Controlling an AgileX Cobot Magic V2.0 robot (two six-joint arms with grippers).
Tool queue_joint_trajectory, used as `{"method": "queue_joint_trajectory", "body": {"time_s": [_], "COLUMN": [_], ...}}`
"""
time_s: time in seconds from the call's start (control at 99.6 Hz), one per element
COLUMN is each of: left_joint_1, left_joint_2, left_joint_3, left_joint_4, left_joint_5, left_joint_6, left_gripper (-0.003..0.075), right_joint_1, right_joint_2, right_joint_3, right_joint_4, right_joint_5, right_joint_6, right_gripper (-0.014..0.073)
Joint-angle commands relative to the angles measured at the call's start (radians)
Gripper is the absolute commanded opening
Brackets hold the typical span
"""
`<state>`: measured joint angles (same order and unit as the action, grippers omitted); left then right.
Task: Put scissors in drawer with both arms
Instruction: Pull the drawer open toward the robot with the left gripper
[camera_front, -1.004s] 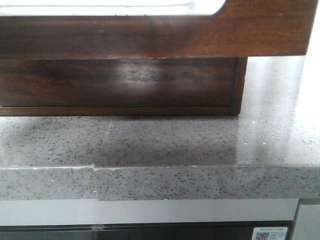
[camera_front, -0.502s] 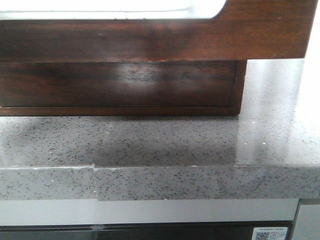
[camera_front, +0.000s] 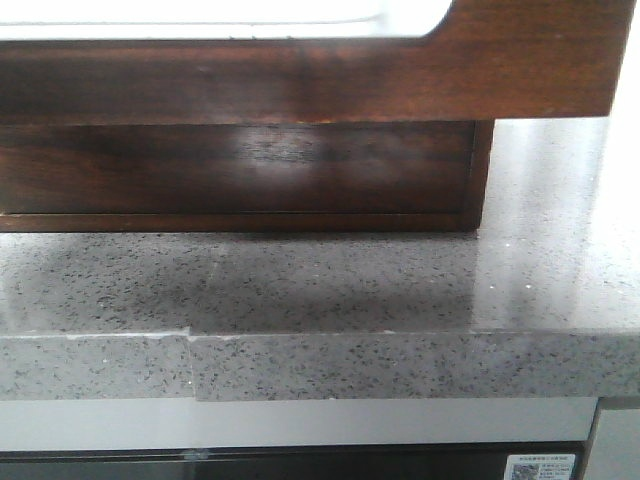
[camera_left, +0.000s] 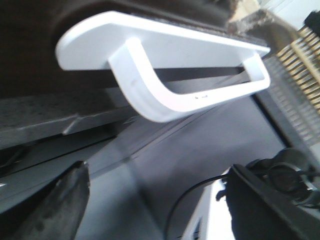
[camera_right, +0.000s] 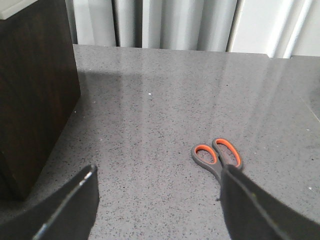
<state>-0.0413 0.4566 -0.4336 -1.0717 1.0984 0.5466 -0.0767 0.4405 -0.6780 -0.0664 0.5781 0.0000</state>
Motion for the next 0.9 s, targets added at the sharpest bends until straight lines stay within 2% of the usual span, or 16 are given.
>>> {"method": "queue_joint_trajectory", "body": {"time_s": [0.0, 0.11, 0.251, 0.492, 0.602, 0.763, 0.893], "left_joint_1": [-0.008, -0.01, -0.029, -0.186, -0.227, -0.248, -0.248], "left_joint_2": [-0.024, -0.064, -0.071, -0.071, -0.069, -0.069, -0.069], "left_joint_3": [-0.08, -0.152, -0.234, -0.337, -0.349, -0.349, -0.349], "left_joint_4": [0.068, 0.215, 0.356, 0.617, 0.672, 0.742, 0.765], "left_joint_5": [0.006, 0.008, 0.008, -0.065, -0.118, -0.166, -0.191], "left_joint_6": [-0.078, -0.151, -0.174, -0.223, -0.228, -0.228, -0.228], "left_gripper": [0.0524, 0.0524, 0.0523, 0.0491, 0.0491, 0.0491, 0.0491], "right_joint_1": [-0.004, -0.004, -0.004, -0.004, -0.008, -0.026, -0.072], "right_joint_2": [0.014, 0.014, 0.014, 0.015, 0.044, 0.151, 0.255], "right_joint_3": [-0.034, -0.034, -0.034, -0.034, -0.034, -0.057, -0.067], "right_joint_4": [-0.003, -0.003, -0.003, -0.003, -0.022, -0.172, -0.195], "right_joint_5": [-0.076, -0.076, -0.086, -0.073, -0.043, 0.067, 0.116], "right_joint_6": [-0.013, -0.013, -0.013, -0.013, 0.025, 0.171, 0.182], "right_gripper": [0.0462, 0.0462, 0.0462, 0.0461, 0.0461, 0.0461, 0.046]}}
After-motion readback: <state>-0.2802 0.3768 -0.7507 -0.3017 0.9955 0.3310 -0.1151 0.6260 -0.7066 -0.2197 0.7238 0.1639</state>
